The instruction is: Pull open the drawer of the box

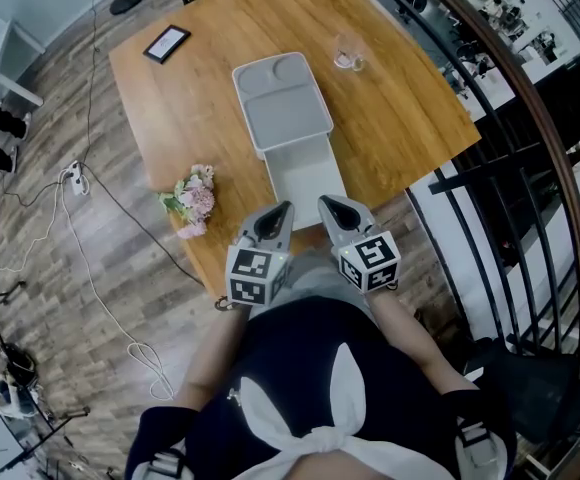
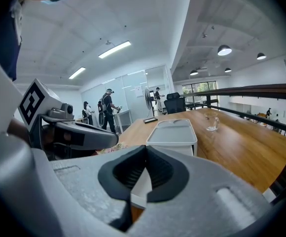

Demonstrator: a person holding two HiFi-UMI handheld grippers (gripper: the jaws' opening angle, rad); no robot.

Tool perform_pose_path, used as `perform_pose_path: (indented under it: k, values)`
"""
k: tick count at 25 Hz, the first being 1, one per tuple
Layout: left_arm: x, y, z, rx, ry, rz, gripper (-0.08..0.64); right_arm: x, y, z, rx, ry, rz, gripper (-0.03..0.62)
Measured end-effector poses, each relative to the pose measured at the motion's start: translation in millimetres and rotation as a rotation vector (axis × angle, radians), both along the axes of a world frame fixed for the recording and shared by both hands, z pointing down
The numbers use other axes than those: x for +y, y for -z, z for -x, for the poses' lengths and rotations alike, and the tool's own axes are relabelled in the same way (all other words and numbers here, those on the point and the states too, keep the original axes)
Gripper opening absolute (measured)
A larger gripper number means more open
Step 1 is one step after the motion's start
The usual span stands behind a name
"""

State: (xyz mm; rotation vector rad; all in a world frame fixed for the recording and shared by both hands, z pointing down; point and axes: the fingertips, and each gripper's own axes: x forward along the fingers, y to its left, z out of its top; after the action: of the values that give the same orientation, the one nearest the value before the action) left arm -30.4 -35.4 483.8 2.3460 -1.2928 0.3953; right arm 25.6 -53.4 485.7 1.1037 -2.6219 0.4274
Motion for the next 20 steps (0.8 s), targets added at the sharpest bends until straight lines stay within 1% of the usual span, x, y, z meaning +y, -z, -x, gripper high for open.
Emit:
perform_pose_path:
  k: [7,20]
  values:
    - [-0.4,-2.2,-1.1,0.0,-0.004,0.0,0.018,1.0,-1.2,4.2,0.013,0.011,-0.004,-0.003]
    - [-3.0,-8.1,-1.2,0.002,-0.006,0.022,0.018,-2.3,-7.3,-0.4,0.037,-0.006,0.009,-0.003]
